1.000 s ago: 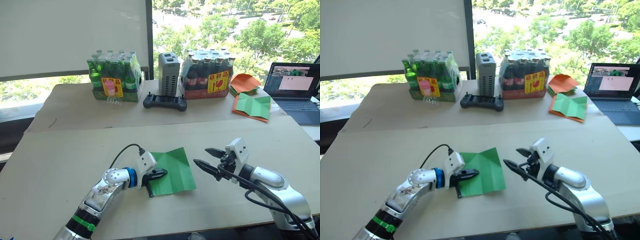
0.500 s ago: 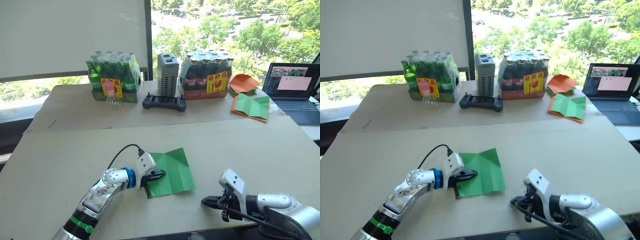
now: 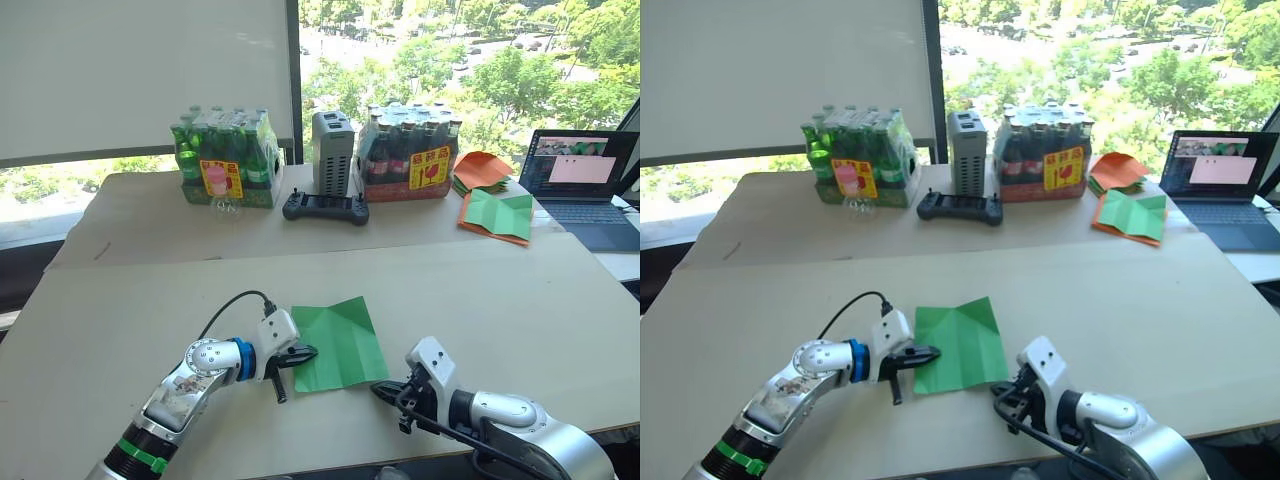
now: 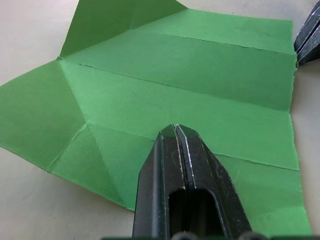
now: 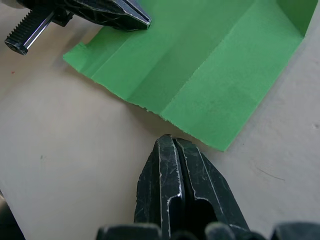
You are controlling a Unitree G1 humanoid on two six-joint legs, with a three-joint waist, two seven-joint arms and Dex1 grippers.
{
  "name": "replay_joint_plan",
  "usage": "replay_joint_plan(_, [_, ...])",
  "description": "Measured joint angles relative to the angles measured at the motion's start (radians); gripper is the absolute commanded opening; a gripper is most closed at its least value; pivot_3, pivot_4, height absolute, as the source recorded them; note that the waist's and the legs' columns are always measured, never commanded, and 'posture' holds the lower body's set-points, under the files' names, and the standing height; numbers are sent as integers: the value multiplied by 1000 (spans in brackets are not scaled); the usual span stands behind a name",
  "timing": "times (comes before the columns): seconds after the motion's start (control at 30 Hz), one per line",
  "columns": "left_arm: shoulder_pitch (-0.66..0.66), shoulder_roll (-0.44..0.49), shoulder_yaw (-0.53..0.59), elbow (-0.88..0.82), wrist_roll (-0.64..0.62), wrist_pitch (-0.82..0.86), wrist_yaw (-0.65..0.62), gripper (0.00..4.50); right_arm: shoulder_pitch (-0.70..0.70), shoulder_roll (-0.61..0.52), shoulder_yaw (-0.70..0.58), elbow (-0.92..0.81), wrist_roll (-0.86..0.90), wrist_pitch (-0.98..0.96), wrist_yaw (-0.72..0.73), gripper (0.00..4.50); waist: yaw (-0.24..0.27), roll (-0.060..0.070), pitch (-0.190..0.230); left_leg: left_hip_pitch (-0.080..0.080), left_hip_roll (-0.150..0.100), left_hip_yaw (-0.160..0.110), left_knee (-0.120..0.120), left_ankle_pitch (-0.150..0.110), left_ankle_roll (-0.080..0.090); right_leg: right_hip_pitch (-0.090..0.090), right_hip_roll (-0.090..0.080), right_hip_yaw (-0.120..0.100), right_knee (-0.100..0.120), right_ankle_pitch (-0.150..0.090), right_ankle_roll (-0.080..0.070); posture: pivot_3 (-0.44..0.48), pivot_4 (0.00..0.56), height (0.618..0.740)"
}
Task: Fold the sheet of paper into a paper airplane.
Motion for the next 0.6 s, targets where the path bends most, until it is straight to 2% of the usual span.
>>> replay_joint_plan(0.37, [1, 0, -9, -4, 2, 1, -7, 0, 2, 120, -45, 76, 4, -77, -45, 17, 2, 1, 0, 0, 0, 0, 0, 0, 0, -1, 0, 0, 0, 0, 0, 0, 150, 735])
replay_joint_plan(0.6, [-5, 3, -9, -5, 3, 1, -13, 0, -75, 246, -97, 161, 9, -150, -71, 17, 2, 1, 1, 0, 0, 0, -2, 0, 0, -2, 0, 1, 0, 0, 0, 0, 150, 735])
